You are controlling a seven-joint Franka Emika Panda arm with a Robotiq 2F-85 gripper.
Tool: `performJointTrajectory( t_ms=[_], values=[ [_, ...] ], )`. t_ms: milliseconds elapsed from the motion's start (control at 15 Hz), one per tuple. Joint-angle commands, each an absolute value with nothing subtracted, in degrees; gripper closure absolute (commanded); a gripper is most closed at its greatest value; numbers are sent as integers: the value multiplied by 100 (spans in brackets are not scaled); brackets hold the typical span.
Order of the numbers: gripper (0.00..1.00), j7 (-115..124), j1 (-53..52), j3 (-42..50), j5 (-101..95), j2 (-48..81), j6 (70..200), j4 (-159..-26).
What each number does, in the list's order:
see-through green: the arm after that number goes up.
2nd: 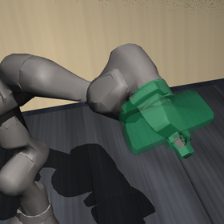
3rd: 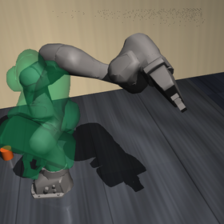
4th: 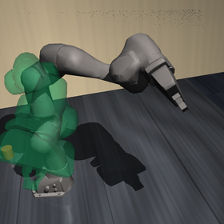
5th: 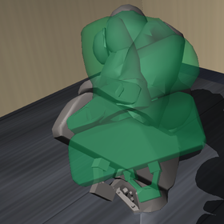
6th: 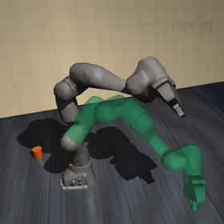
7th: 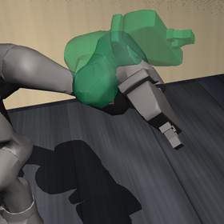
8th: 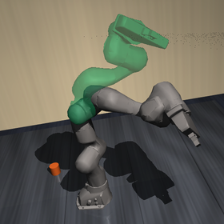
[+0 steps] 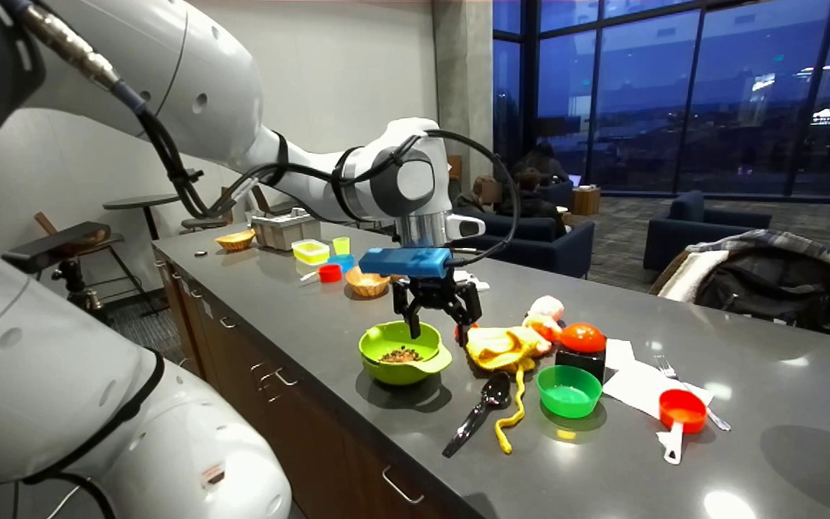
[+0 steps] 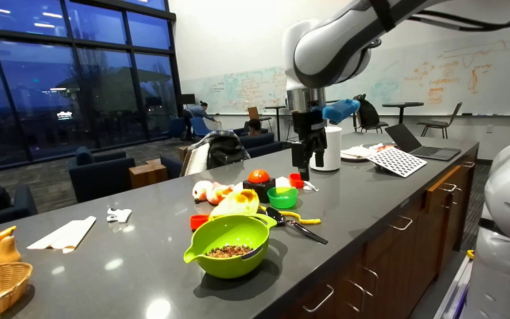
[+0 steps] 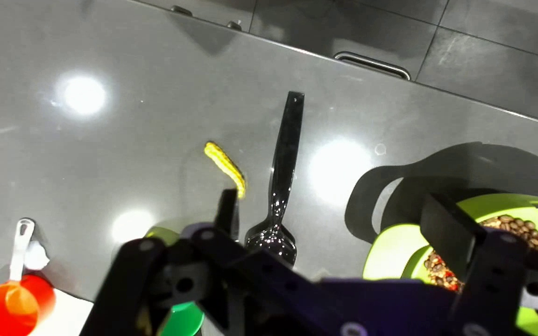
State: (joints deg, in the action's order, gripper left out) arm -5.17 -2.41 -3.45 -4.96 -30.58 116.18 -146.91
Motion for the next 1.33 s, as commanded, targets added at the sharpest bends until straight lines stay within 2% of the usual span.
performJointTrajectory(
  t_ms=[0, 1267],
  values=[
    [0, -448, -291, -326, -571, -3084, 11603, -14682],
    [0, -568, -291, -193, -460, -2714, 11703, -14618]
  ],
)
